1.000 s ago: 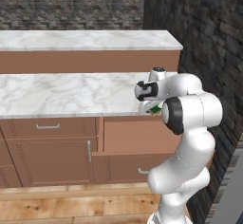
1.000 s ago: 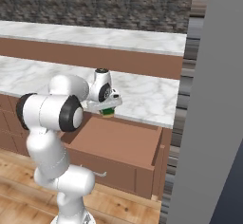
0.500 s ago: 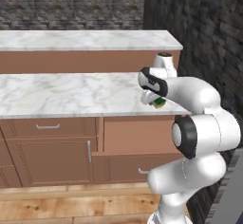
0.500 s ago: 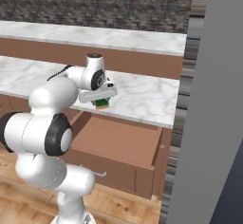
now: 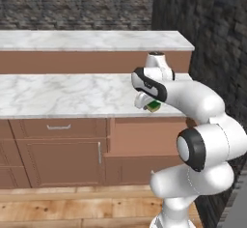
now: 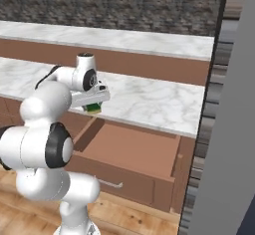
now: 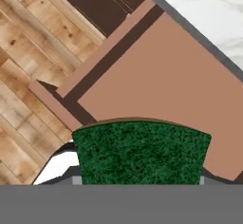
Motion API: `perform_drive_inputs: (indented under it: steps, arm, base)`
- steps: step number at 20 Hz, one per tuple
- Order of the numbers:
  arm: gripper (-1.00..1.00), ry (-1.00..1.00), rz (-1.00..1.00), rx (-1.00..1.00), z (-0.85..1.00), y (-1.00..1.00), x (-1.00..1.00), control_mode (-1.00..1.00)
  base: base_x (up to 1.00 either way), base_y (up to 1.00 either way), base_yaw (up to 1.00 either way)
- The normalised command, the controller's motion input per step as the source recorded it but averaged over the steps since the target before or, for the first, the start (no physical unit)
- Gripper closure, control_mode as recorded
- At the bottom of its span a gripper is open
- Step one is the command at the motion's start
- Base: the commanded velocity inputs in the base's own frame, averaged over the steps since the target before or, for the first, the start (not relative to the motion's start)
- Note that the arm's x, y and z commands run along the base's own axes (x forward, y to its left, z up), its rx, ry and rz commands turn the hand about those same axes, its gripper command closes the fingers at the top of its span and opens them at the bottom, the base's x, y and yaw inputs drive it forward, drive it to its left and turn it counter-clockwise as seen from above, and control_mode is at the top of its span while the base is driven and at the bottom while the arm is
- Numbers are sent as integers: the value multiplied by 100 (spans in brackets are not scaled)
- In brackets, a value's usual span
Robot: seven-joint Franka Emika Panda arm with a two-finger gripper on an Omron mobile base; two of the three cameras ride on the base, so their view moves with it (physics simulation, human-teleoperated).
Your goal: Restock the sink supplies by placing the sponge and soap dispenser on the counter and next to the sink. Make sure the soap dispenser is upright.
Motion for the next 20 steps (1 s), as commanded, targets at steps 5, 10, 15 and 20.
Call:
perform_drive_inputs:
  steps: [5, 10, 15, 20]
  arm:
    - [100, 0, 0, 0, 0, 0, 0, 100]
    - [100, 0, 0, 0, 0, 0, 0, 100]
    - [100, 0, 0, 0, 0, 0, 0, 100]
    - [100, 0, 0, 0, 0, 0, 0, 100]
  base:
    - [-6, 100, 26]
    - [-1, 100, 41]
    - [-3, 100, 50]
    - [0, 100, 52]
